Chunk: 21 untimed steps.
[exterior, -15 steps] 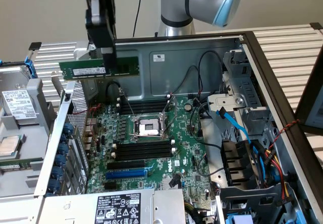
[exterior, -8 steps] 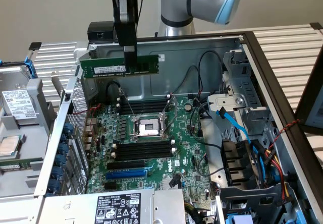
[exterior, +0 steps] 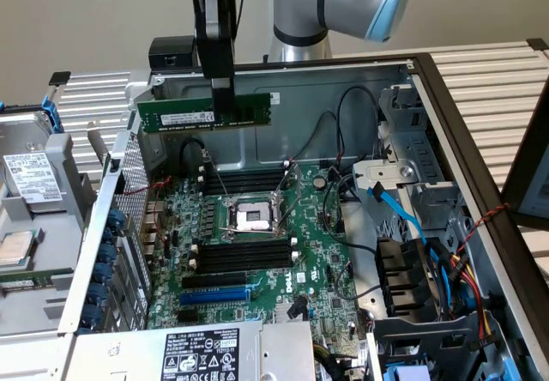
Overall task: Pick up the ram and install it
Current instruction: 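Insert the ram into the slot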
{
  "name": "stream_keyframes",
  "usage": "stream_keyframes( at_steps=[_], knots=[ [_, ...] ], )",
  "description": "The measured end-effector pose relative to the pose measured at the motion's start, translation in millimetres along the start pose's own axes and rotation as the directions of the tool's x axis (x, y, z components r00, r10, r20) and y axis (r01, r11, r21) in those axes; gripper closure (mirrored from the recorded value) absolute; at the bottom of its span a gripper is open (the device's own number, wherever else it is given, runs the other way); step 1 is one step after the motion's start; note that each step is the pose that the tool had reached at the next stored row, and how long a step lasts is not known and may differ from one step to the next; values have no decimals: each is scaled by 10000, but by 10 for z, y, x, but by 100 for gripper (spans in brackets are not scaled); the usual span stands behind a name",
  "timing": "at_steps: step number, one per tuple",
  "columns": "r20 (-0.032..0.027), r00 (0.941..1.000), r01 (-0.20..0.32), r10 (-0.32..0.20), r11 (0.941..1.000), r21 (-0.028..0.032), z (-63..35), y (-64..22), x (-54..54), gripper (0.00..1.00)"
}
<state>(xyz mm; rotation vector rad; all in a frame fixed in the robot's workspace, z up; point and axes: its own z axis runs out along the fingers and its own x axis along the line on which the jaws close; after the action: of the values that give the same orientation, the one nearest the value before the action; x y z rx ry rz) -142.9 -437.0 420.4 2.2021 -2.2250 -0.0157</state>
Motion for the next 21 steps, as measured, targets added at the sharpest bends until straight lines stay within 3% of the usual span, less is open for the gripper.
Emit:
stream_keyframes(
  at_steps=[5,13,21],
  knots=[
    [0,10000,0,0,10000,-1,53,-90,-4,88],
    [1,10000,-21,21,10000,-1,194,-375,-19,88],
    [7,9995,-327,327,9995,-1,339,-456,-21,88]
  ],
)
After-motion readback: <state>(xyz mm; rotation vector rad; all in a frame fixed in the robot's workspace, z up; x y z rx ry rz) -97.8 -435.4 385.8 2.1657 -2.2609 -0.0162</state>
